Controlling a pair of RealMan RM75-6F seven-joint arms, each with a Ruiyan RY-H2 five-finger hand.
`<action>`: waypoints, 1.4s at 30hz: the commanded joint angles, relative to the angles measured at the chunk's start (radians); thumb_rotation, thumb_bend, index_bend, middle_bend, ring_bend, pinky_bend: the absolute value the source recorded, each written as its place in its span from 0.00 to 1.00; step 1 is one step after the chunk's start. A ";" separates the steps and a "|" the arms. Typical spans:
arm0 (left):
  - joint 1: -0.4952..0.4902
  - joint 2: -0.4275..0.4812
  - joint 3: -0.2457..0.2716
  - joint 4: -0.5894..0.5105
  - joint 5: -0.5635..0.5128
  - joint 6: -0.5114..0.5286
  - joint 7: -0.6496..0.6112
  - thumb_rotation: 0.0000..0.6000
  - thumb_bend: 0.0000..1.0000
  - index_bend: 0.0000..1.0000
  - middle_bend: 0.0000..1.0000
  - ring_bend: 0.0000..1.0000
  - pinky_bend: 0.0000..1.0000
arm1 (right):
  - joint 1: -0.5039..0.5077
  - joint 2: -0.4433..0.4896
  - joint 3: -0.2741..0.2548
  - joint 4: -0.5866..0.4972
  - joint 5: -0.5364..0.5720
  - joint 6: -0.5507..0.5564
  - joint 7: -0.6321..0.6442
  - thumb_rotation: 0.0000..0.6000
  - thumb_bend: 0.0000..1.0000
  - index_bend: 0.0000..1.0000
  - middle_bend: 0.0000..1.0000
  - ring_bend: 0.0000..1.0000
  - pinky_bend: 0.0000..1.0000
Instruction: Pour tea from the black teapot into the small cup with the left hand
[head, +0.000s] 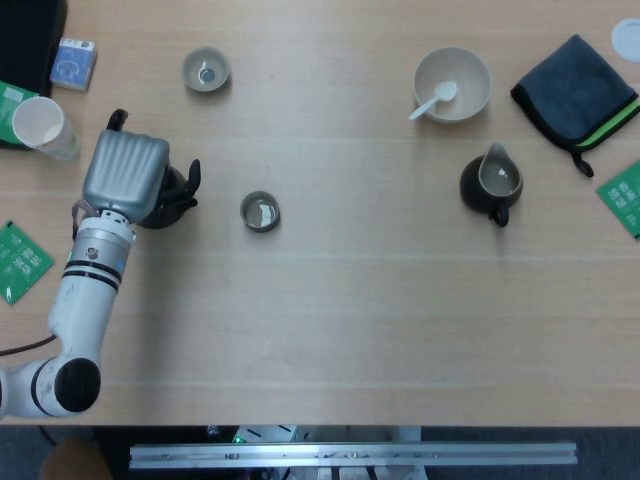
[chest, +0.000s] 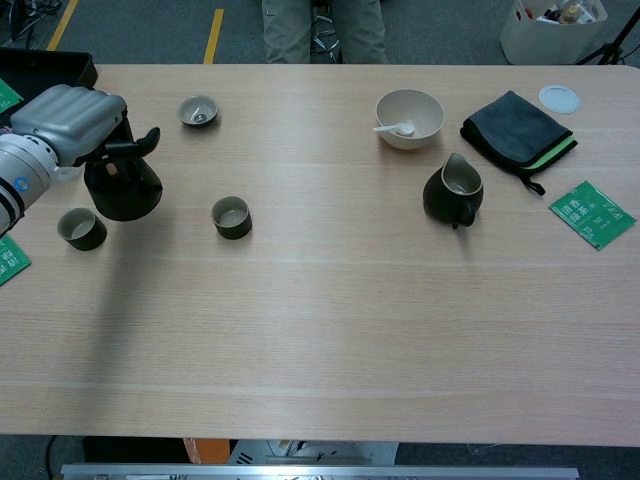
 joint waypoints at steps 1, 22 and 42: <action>0.006 -0.005 -0.003 0.009 0.018 0.004 -0.011 0.02 0.46 1.00 1.00 1.00 0.17 | 0.000 0.000 0.000 -0.001 0.000 0.000 -0.002 1.00 0.01 0.18 0.20 0.13 0.14; 0.010 -0.026 -0.034 0.006 0.098 0.012 -0.020 0.01 0.46 0.96 1.00 1.00 0.17 | 0.000 0.005 0.000 -0.015 -0.005 0.008 -0.006 1.00 0.01 0.18 0.20 0.13 0.14; 0.026 -0.058 -0.037 0.038 0.169 0.046 -0.014 0.26 0.46 0.92 1.00 1.00 0.17 | -0.006 0.007 -0.003 -0.009 -0.004 0.008 0.006 1.00 0.01 0.18 0.20 0.13 0.14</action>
